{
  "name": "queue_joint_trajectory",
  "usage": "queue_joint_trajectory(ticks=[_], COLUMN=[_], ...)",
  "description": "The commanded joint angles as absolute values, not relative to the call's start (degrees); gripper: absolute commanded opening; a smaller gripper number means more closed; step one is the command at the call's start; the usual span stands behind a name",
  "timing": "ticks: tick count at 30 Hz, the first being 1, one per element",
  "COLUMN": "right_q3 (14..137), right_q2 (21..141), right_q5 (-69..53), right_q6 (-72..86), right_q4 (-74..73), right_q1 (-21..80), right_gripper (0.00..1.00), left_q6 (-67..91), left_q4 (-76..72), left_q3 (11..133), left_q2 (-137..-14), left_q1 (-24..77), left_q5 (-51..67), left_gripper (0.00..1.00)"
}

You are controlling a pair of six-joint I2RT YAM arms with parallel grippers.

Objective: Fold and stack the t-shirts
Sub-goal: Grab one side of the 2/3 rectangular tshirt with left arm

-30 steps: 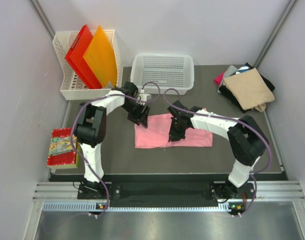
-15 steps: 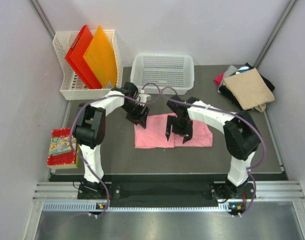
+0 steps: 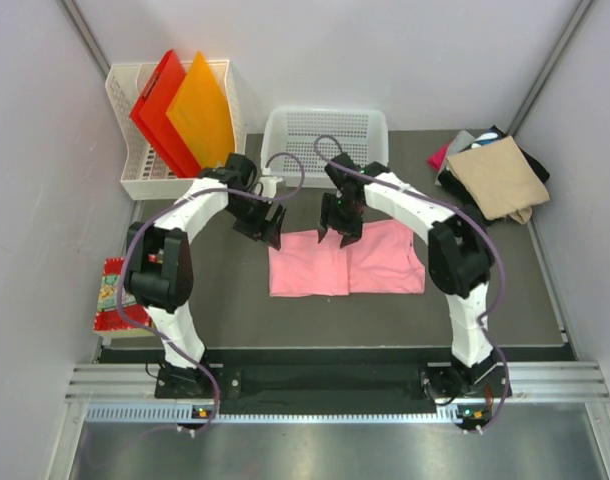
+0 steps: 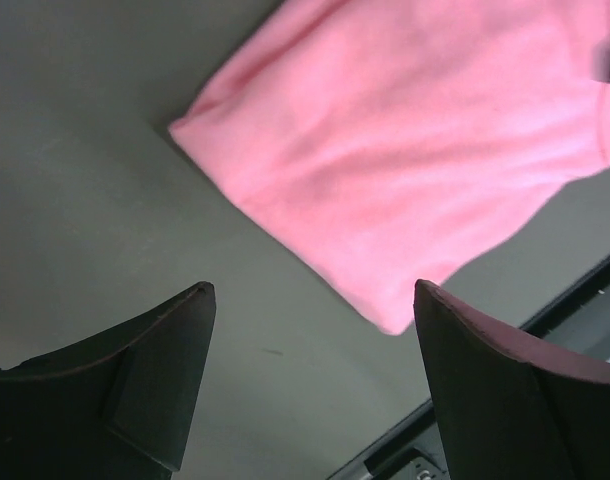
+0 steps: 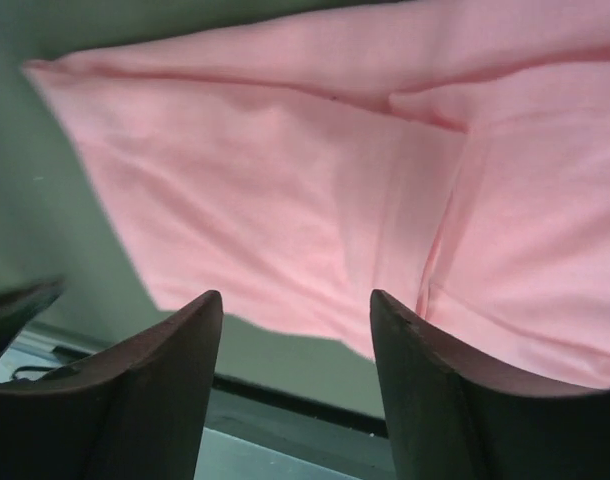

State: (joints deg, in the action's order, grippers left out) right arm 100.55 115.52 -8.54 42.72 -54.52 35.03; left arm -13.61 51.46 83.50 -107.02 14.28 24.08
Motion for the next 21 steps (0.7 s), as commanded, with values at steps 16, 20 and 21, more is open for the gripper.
queue_joint_trajectory(ticks=[16,20,21], right_q3=[103.27,101.96,100.56], right_q2=[115.60,109.44,108.21], right_q5=[-16.17,-15.82,-15.65], right_q6=[37.09,37.00,37.00], right_q4=[-56.95,-57.92,-57.83], right_q1=[28.65,28.56,28.39], right_gripper=[0.65,0.65,0.65], left_q6=[-8.09,-7.47,-7.47], left_q4=[49.66,47.64,47.20], left_q3=[74.00,73.22,73.04], left_q2=[-109.07,-110.21,-110.48], left_q1=[14.77,14.77,14.77], left_q5=[33.58,32.79,32.44], left_gripper=[0.76,0.74,0.73])
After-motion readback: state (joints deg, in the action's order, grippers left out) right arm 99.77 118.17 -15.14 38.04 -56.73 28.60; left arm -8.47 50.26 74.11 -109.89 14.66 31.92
